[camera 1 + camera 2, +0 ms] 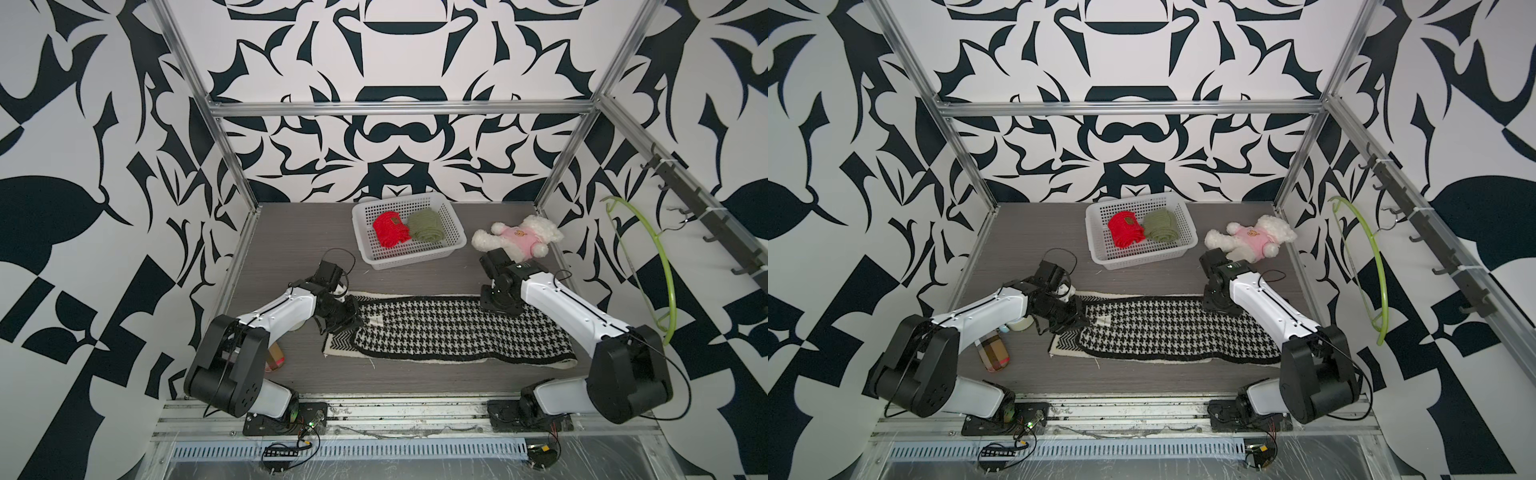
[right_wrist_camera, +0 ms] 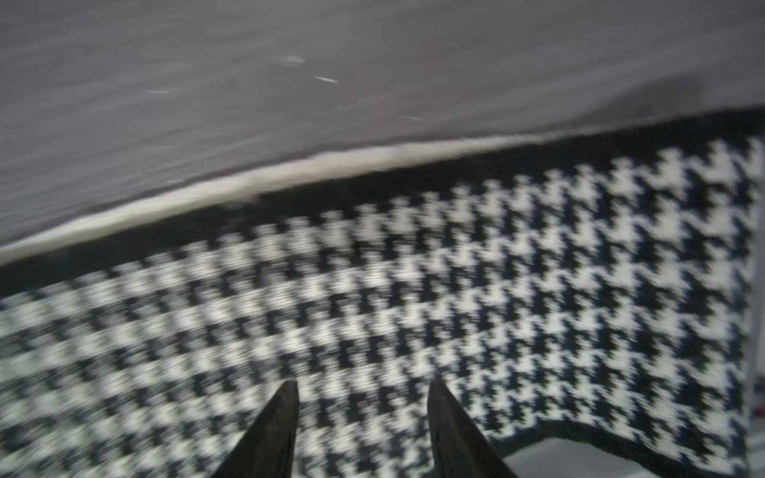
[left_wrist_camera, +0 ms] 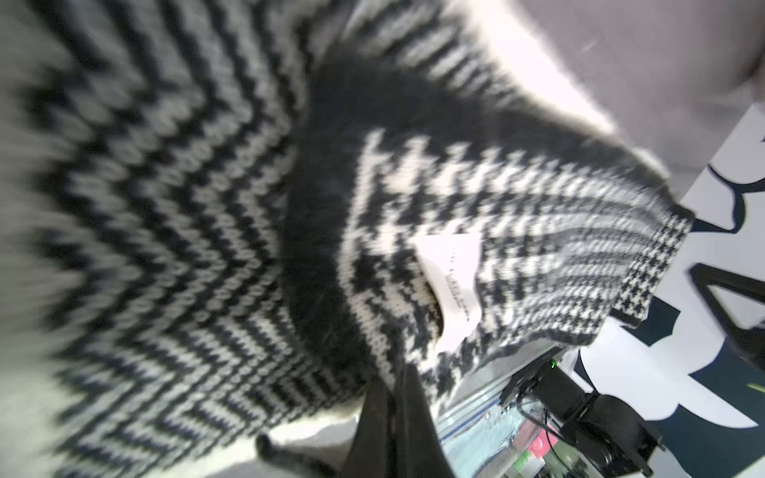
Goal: Roll up the scarf and place it into the basket
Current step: Flatten out the scarf at the center of the board.
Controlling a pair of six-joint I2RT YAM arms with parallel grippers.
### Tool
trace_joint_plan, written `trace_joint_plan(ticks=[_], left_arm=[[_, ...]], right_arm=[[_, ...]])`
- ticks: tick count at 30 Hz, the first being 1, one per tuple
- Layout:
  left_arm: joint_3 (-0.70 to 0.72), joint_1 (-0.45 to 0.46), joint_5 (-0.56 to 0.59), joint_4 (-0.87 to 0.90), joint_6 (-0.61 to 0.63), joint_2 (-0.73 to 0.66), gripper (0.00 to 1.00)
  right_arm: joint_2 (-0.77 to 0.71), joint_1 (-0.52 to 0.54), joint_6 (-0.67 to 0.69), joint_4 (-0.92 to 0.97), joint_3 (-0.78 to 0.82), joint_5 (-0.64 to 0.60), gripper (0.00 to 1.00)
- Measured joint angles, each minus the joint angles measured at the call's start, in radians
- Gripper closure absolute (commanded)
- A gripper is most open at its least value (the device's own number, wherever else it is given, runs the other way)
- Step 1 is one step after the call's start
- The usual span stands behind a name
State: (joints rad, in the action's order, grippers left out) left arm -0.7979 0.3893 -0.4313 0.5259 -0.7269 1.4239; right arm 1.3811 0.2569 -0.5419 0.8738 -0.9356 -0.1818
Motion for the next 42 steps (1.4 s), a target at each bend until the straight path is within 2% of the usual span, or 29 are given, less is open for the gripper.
trace_joint_plan(ticks=[6,13,18,21,25,29,36,42], left_arm=[[-0.11,0.005,0.05,0.073,0.054,-0.143,1.0],[-0.249,0.084,0.105,0.183,0.118,-0.238,1.0],[-0.403,0.091,0.14,0.212,0.159,-0.333,1.0],[-0.445,0.091,0.173,0.227,0.19,-0.347,1.0],[-0.415,0.077,0.236,0.266,0.232,-0.333,1.0],[-0.41,0.04,0.253,0.32,0.245,-0.322,1.0],[-0.656,0.036,0.262,0.386,0.278,-0.354,1.0],[-0.634,0.035,0.286,0.397,0.31,-0.397,1.0]], right_arm=[[-0.026,-0.153,-0.005,-0.004,0.063,-0.031,0.47],[-0.086,-0.198,-0.04,0.0,0.063,-0.118,0.47],[-0.162,-0.209,-0.042,0.021,0.063,-0.148,0.47],[-0.176,-0.225,-0.042,0.036,0.063,-0.161,0.46],[-0.175,-0.247,-0.042,0.043,0.063,-0.165,0.46],[-0.137,-0.261,-0.038,0.042,0.063,-0.155,0.46],[-0.1,-0.262,-0.038,0.026,0.071,-0.124,0.46],[-0.097,-0.262,-0.029,0.018,0.071,-0.094,0.48]])
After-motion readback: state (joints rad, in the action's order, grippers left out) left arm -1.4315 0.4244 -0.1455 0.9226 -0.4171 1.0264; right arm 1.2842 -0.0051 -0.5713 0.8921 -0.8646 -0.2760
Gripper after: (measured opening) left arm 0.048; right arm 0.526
